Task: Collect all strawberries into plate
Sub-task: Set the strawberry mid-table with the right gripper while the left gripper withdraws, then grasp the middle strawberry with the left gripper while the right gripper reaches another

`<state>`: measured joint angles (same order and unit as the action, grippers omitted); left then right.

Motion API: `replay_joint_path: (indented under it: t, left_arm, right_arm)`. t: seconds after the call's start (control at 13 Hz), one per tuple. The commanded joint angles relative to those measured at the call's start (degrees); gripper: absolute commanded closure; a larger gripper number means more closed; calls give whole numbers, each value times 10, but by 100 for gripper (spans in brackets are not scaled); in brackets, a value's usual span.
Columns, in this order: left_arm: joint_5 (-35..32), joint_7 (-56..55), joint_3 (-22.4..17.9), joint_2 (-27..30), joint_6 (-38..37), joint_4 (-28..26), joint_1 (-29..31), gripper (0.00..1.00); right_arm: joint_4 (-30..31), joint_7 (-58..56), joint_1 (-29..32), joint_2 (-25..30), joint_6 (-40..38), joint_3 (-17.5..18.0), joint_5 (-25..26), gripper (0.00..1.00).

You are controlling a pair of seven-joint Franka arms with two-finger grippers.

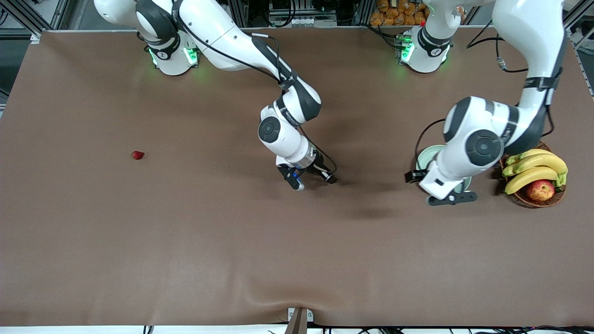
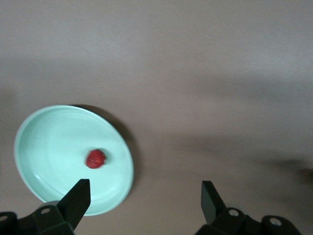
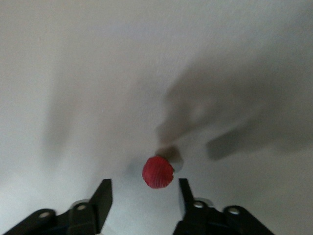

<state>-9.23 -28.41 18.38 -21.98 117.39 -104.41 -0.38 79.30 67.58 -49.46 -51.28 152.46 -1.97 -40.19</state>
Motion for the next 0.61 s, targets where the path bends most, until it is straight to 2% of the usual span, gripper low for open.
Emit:
replay_joint_path:
  t: [0.0,0.31,0.46,0.54]
  left_arm:
    - [7,-35,1,-28,-9,32,-31,0]
    - [4,-100,0,-50,-8,42,-73,0]
    - [2,-144,0,-62,-1,38,-94,0]
    - [1,-182,0,-68,14,37,-112,0]
  right_arm:
    - [-15,6,0,-1,-3,-7,-2,0]
    - [-16,-1,44,28,-73,-8,26,0]
    - [-12,-7,89,56,-107,-3,40,0]
    - [-12,-17,108,71,-150,-3,55,0]
